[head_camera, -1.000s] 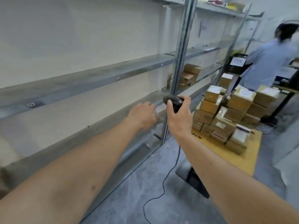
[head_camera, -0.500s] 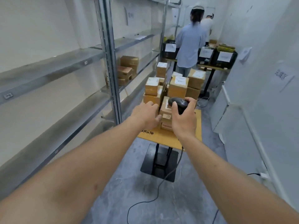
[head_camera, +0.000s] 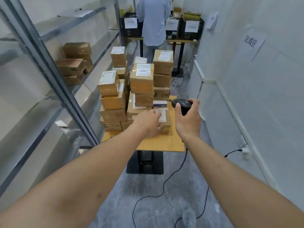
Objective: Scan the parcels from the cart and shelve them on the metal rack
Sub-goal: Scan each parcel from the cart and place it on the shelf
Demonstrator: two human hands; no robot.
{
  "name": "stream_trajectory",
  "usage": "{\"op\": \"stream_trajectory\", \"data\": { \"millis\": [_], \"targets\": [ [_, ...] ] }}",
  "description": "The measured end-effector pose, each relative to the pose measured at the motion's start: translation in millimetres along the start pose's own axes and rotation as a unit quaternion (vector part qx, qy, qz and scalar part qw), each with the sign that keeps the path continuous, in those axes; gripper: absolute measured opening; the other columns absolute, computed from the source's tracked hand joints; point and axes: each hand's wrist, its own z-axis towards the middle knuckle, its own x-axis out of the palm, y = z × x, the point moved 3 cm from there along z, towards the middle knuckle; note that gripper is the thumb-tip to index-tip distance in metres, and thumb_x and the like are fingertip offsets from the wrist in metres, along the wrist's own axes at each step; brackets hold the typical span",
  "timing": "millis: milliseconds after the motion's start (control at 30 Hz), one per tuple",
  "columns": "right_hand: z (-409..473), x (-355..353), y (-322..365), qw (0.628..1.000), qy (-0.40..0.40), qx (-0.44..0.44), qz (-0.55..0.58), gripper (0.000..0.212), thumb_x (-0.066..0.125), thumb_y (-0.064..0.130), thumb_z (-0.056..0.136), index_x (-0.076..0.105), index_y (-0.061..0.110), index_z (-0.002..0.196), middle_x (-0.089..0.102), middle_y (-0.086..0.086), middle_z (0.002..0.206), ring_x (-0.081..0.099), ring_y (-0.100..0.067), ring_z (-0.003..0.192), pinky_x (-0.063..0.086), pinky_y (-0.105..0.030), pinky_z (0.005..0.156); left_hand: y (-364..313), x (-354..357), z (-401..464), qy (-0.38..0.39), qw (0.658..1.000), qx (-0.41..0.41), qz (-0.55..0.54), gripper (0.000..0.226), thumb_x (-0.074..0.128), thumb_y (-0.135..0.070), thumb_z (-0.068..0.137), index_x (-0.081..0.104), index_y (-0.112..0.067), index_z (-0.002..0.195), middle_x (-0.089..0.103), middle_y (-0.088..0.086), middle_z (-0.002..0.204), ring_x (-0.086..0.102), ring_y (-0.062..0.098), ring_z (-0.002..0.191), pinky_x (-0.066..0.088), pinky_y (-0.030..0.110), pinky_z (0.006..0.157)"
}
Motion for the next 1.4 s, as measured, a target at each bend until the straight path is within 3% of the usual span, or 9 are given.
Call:
{"op": "stream_trajectory", "data": {
  "millis": [100,300,400,667,900,1067,1233,1400],
  "targets": [
    [36,11,-22,1.0,0.023,0.01,-0.006,0.037,0.056,0.045,0.104,0.042,0.028,0.134,0.061,0.008,0.106,0.059,-0.017,0.091,0.042,-0.033,0.076,-4,21,34,0.023,1.0,-0.017,-0.009,0.056,0.055,-0.051,0.101,0.05,-0.018,0.146,0.055,0.006,0.141,0.056,0.032,0.125,0.052,0.047,0.098],
    [129,44,-81,0.994,0.11,0.014,-0.015,0.035,0.055,0.047,0.104,0.041,0.033,0.132,0.06,0.016,0.098,0.063,-0.017,0.092,0.052,-0.038,0.078,-15,69,114,0.058,0.993,-0.092,-0.048,0.057,0.054,-0.049,0.102,0.047,-0.018,0.149,0.051,0.005,0.146,0.052,0.031,0.131,0.05,0.048,0.102],
    [159,62,-107,0.988,0.151,0.023,-0.029,0.039,0.053,0.052,0.102,0.039,0.035,0.134,0.065,0.006,0.105,0.065,-0.023,0.094,0.056,-0.045,0.081,-17,95,142,0.087,0.985,-0.135,-0.071,0.058,0.054,-0.047,0.102,0.045,-0.018,0.151,0.049,0.005,0.149,0.051,0.03,0.132,0.052,0.049,0.101],
    [196,105,-166,0.971,0.229,0.047,-0.058,0.039,0.053,0.05,0.103,0.037,0.036,0.135,0.066,0.002,0.114,0.065,-0.024,0.097,0.051,-0.04,0.08,-10,147,193,0.117,0.963,-0.218,-0.105,0.063,0.056,-0.049,0.101,0.044,-0.017,0.153,0.04,0.006,0.157,0.044,0.032,0.14,0.049,0.049,0.103],
    [207,127,-207,0.967,0.232,0.077,-0.068,0.04,0.054,0.049,0.104,0.037,0.035,0.138,0.066,0.005,0.115,0.065,-0.023,0.1,0.055,-0.046,0.086,0,194,221,0.115,0.963,-0.221,-0.103,0.057,0.06,-0.054,0.098,0.049,-0.022,0.144,0.033,0.009,0.162,0.037,0.035,0.145,0.046,0.052,0.109],
    [200,131,-234,0.965,0.228,0.111,-0.069,0.043,0.056,0.049,0.104,0.039,0.035,0.14,0.065,0.006,0.118,0.065,-0.022,0.104,0.055,-0.048,0.091,7,218,228,0.106,0.958,-0.24,-0.112,0.078,0.061,-0.065,0.095,0.03,-0.034,0.159,0.013,0.007,0.171,0.013,0.041,0.157,0.038,0.055,0.115],
    [202,130,-240,0.968,0.209,0.114,-0.074,0.04,0.056,0.048,0.103,0.04,0.035,0.137,0.067,0.004,0.116,0.066,-0.022,0.103,0.055,-0.044,0.088,0,214,233,0.081,0.957,-0.262,-0.097,0.09,0.072,-0.071,0.079,0.035,-0.041,0.155,0.024,0.005,0.161,0.034,0.043,0.138,0.042,0.056,0.107],
    [207,120,-242,0.97,0.191,0.134,-0.072,0.035,0.054,0.052,0.104,0.038,0.039,0.133,0.066,0.004,0.113,0.066,-0.023,0.099,0.055,-0.044,0.085,-20,216,225,0.116,0.949,-0.274,-0.108,0.108,0.075,-0.078,0.065,0.028,-0.043,0.156,0.016,0.007,0.161,0.032,0.043,0.132,0.041,0.056,0.108]
  ]
}}
